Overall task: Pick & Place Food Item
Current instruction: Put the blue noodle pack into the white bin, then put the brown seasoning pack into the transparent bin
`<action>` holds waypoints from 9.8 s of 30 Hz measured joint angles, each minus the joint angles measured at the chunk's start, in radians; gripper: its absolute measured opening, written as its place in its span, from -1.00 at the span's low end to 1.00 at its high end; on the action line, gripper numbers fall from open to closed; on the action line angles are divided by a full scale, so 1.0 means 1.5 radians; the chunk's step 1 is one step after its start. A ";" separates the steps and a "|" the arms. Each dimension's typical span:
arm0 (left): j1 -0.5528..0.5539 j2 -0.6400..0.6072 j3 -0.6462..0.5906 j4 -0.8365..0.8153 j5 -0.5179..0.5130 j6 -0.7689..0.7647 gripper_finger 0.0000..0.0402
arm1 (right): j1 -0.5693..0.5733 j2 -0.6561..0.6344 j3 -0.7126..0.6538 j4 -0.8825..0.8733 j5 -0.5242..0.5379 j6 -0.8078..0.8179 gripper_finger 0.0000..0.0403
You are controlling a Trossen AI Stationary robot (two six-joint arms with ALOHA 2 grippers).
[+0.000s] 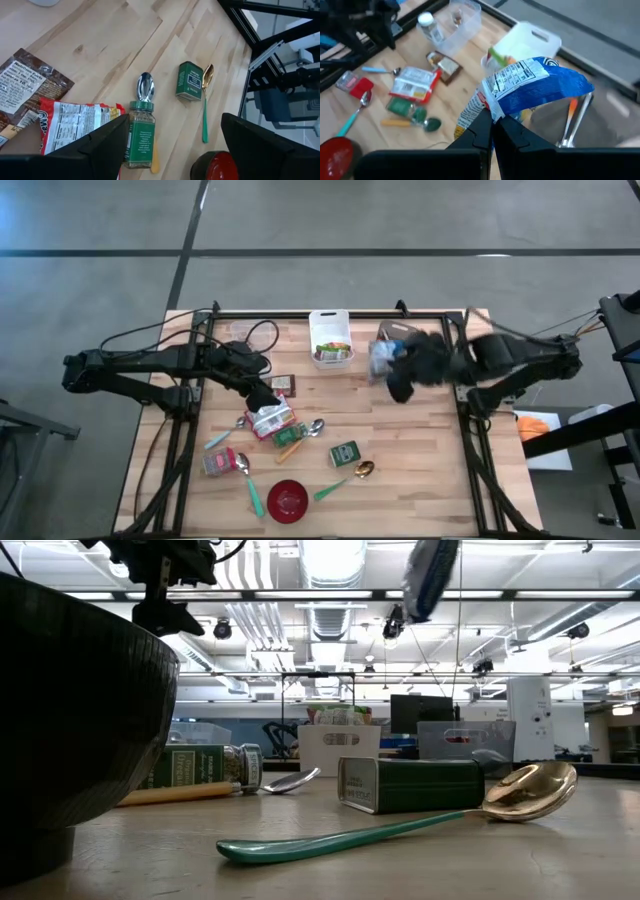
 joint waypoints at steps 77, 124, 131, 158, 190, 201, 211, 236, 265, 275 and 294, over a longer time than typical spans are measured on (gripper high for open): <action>0.000 0.000 -0.001 0.043 -0.089 -0.123 0.59 | -0.462 0.539 0.349 -0.023 -0.365 -1.216 -0.96; 0.000 0.000 -0.001 0.043 -0.089 -0.137 0.59 | -0.430 0.538 0.219 0.140 -0.409 -1.096 -0.96; 0.000 0.000 -0.001 0.043 -0.089 -0.137 0.59 | -0.428 0.538 0.268 0.150 -0.416 -1.029 -0.96; 0.000 0.000 -0.001 0.043 -0.089 -0.135 0.59 | -0.457 0.538 0.175 0.148 -0.461 -0.940 -0.96; 0.000 0.000 -0.001 0.043 -0.088 -0.137 0.59 | -0.455 0.538 0.213 0.078 -0.460 -0.823 0.12; 0.000 0.000 -0.001 -0.028 -0.088 -0.137 0.59 | -0.454 0.533 0.296 -0.029 -0.455 -0.739 0.24; 0.001 0.012 -0.001 -0.095 -0.088 -0.099 0.59 | -0.424 0.496 0.345 -0.111 -0.456 -0.667 0.24; 0.068 0.242 0.161 -0.194 -0.192 0.269 0.59 | -0.334 0.142 -0.022 0.058 -0.457 -0.466 0.24; 0.224 0.540 0.228 -0.170 -0.049 0.680 0.59 | -0.103 -0.068 -0.211 0.171 -0.347 -0.196 0.24; 0.246 0.590 0.228 -0.146 0.004 0.705 0.59 | -0.046 -0.067 -0.211 0.174 -0.310 -0.158 0.24; 0.244 0.608 0.228 -0.142 0.025 0.719 0.25 | -0.026 -0.067 -0.210 0.174 -0.291 -0.153 0.24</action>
